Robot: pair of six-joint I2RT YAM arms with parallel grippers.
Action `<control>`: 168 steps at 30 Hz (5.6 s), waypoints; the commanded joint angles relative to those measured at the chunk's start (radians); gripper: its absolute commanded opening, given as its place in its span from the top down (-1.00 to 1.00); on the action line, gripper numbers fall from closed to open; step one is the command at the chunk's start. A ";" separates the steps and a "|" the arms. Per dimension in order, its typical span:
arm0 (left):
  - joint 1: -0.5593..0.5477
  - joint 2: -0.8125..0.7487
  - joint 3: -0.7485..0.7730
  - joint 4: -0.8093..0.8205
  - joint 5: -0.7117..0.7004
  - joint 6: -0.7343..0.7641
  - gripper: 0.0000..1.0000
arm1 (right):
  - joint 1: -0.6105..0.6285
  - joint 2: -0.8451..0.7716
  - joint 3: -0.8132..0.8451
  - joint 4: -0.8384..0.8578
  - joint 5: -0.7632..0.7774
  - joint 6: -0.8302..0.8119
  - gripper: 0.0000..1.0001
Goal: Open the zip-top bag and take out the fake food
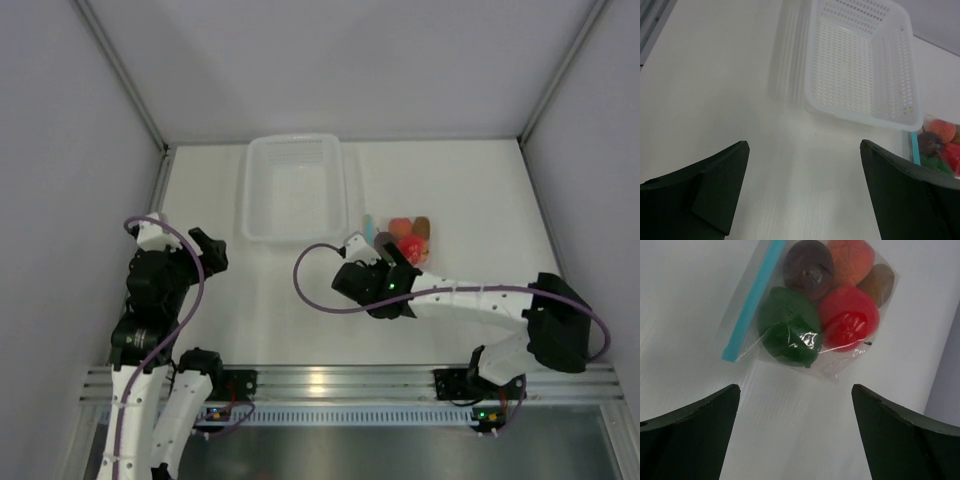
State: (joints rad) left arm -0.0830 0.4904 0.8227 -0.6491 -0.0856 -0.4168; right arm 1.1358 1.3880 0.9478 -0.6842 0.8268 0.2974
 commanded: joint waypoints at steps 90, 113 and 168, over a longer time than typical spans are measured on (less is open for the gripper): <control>-0.230 0.250 -0.056 0.992 0.940 -0.241 -0.98 | 0.001 -0.475 0.448 -0.370 -0.373 -0.072 1.00; -0.520 0.428 -0.099 1.391 0.886 -0.059 -0.95 | 0.001 -0.530 0.747 -0.423 -0.633 -0.119 1.00; -0.640 0.485 -0.037 1.399 1.073 -0.065 1.00 | 0.001 -0.635 0.611 -0.305 -0.546 -0.129 0.23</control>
State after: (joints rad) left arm -0.7208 0.9768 0.7216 0.7784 0.9283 -0.5343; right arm 1.1320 0.7471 1.5574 -1.0252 0.2455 0.1905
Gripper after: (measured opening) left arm 0.020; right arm 0.384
